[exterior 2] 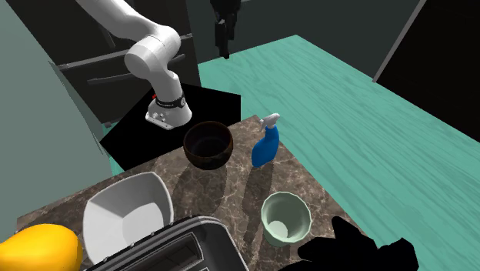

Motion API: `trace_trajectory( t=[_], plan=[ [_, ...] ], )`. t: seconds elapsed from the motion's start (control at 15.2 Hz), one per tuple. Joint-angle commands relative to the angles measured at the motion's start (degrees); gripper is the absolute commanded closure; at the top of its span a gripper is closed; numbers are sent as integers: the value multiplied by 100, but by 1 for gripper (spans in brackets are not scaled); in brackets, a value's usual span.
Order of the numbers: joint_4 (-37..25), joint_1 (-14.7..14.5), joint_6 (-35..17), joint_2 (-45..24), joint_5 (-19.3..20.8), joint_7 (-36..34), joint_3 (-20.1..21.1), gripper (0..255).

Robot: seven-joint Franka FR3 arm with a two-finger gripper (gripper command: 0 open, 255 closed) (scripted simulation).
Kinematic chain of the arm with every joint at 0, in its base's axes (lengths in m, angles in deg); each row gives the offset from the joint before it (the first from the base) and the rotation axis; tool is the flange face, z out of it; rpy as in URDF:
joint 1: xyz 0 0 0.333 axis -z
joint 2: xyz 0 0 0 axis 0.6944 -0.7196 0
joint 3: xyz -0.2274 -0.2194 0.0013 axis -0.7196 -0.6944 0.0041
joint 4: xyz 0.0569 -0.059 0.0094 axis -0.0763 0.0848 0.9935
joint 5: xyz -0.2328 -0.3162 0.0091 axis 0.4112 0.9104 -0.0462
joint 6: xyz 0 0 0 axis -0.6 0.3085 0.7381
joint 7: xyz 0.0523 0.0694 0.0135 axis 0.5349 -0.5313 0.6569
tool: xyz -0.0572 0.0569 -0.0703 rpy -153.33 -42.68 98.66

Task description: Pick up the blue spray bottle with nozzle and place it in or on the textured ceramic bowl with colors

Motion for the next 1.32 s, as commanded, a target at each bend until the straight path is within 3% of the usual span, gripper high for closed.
trace_trajectory(
  t=[0.0, 0.4, 0.79, 1.06, 1.25],
  plan=[
    [0, 0, 0, 0, 0, 0, 0, 0],
    [940, -23, -1334, 222, 492, 1625, -1012, 0],
    [1355, -233, -2813, -281, 782, 3364, -2255, 0],
    [1300, -716, -3779, -968, 659, 4666, -3248, 0],
    [1086, -1391, -4402, -1579, 284, 5778, -4148, 0]
  ],
)
